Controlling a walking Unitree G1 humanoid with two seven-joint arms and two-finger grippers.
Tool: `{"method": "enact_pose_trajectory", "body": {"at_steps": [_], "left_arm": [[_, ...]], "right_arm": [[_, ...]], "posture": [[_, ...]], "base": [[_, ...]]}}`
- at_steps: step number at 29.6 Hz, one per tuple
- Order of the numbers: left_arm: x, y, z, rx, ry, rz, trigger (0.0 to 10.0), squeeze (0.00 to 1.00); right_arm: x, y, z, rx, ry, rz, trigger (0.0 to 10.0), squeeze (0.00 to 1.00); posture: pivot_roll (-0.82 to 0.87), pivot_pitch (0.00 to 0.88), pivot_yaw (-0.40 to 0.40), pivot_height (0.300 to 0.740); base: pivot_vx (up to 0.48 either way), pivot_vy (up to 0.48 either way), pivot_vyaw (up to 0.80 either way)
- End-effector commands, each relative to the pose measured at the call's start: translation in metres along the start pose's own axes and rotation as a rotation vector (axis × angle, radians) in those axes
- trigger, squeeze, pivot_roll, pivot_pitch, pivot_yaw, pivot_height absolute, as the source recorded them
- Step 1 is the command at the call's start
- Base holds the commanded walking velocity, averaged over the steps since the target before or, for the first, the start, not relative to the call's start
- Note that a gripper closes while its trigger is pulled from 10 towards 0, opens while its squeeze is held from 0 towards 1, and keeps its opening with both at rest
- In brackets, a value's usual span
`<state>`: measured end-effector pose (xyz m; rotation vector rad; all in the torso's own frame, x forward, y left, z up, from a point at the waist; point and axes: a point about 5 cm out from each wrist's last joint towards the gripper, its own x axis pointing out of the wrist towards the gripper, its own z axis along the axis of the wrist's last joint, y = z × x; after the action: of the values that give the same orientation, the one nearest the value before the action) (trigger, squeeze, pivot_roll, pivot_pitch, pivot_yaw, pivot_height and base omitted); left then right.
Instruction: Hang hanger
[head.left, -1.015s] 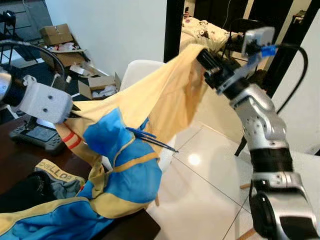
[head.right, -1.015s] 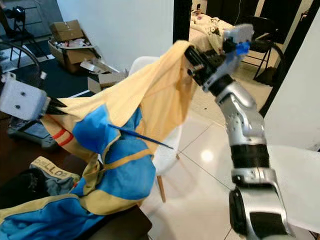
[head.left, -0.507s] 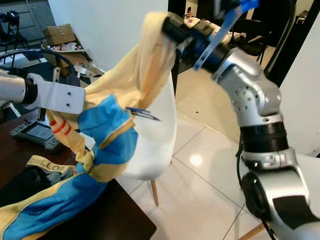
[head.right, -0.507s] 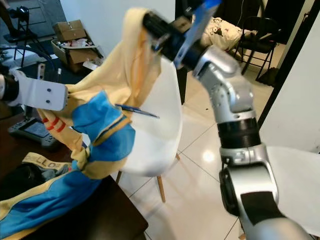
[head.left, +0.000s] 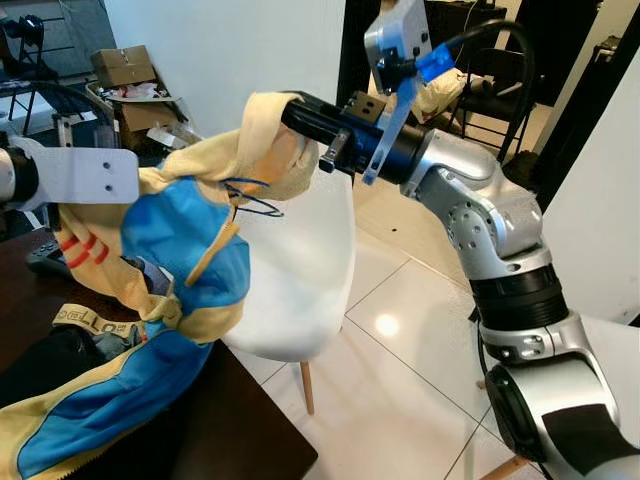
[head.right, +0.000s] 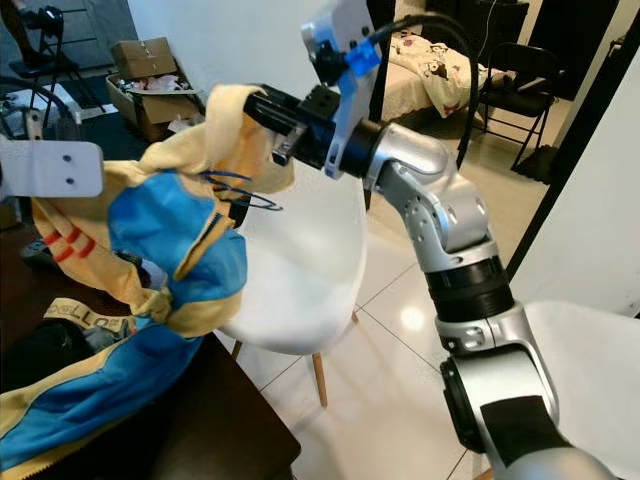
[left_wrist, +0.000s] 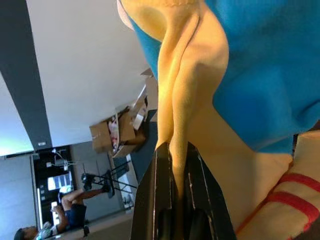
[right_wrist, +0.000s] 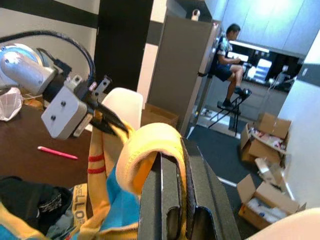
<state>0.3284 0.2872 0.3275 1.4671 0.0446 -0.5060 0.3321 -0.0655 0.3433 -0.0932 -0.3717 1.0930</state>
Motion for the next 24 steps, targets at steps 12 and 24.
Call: {"method": "enact_pose_trajectory", "body": {"at_steps": [12,24], "left_arm": [[-0.001,0.004,-0.001,-0.029,0.014,0.073,10.0,0.00],[0.005,0.012,0.010,-0.146,-0.113,0.194,10.0,0.00]], "right_arm": [[0.023,0.094,-0.002,0.243,-0.220,0.408,0.0,0.00],[0.017,0.097,-0.033,0.244,-0.084,0.345,10.0,1.00]], "posture": [[0.14,0.000,-0.027,0.740],[0.14,0.000,-0.024,0.740]], "base": [[0.000,0.000,0.00],[0.000,0.000,0.00]]}}
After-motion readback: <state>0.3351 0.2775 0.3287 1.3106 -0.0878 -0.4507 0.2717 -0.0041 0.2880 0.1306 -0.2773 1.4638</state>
